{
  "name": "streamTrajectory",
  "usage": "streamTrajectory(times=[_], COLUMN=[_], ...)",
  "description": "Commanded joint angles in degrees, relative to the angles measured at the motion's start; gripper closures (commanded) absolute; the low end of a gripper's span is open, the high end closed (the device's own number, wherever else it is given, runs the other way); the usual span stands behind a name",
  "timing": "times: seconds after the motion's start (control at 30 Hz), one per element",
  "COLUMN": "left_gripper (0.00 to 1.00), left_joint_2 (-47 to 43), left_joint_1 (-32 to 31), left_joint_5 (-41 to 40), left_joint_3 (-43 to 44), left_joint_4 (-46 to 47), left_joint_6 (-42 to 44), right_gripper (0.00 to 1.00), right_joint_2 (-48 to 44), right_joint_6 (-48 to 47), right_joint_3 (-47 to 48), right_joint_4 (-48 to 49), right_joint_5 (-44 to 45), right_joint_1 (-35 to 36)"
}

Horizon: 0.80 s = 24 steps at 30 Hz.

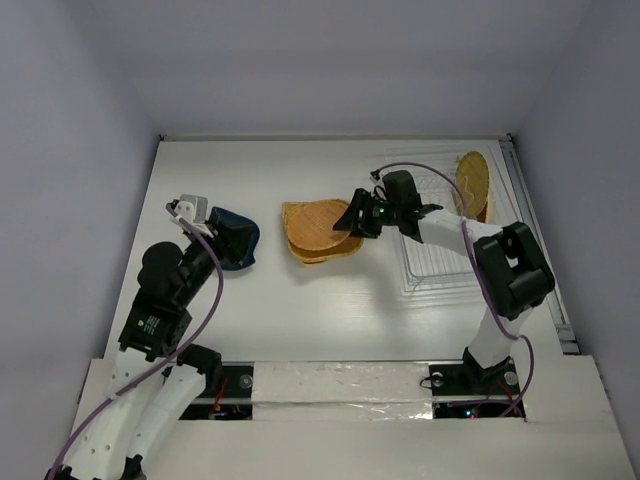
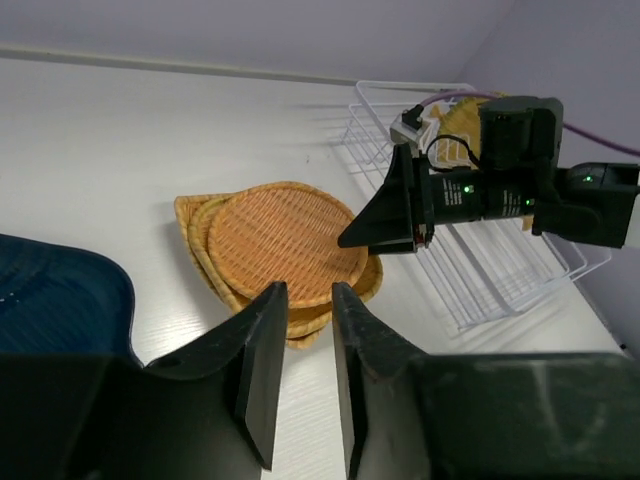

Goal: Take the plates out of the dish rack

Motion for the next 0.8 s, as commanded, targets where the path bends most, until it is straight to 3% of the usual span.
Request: streamTrajectory(times=[0.0,0.07,0.27,0.43,0.6,0.63,0.73,0.77], left_gripper=[0.77,0.6,0.43,0.4,0.41,0.42,0.59,0.74], left_joint_2=[-0.55,-0.47,-0.46,-0.29,-0.46,-0.46,-0.38,-0.29], left_joint_1=[0.41,0.41,0.41,0.41,0.41,0.41,0.41,0.41], left_joint_5=[0.4,0.57,0.66,1.18,1.01,0.84,1.1,1.19], left_joint_3=[-0.38,-0.38,-0.29,-0.12,-0.12,-0.12,-0.2,-0.2], left_joint_4=[2.82,2.91,2.73,2.91,2.73,2.73,2.91,3.0], left_joint_6=[0.17,0.17,0.26,0.17,0.09,0.26,0.17,0.26], right_gripper=[0.37,0.35,0.33,0.25,0.29,0.32,0.72,0.87], right_joint_2=[-3.99,-4.61,-9.44,-11.82,-10.06,-10.58,-15.58,-17.25], right_joint_6=[-2.8,-3.59,-5.96,-8.42,-10.97,-11.23,-12.02,-13.42], right_joint_3=[1.03,1.03,-0.55,-0.82,1.02,1.03,1.2,1.81], right_joint_4=[-1.42,-2.39,-7.13,-11.0,-14.34,-14.61,-13.99,-15.56], right_joint_5=[4.78,5.84,9.27,10.33,9.54,9.54,11.37,13.47], right_joint_1=[0.24,0.24,0.76,2.52,3.05,3.05,3.05,3.05])
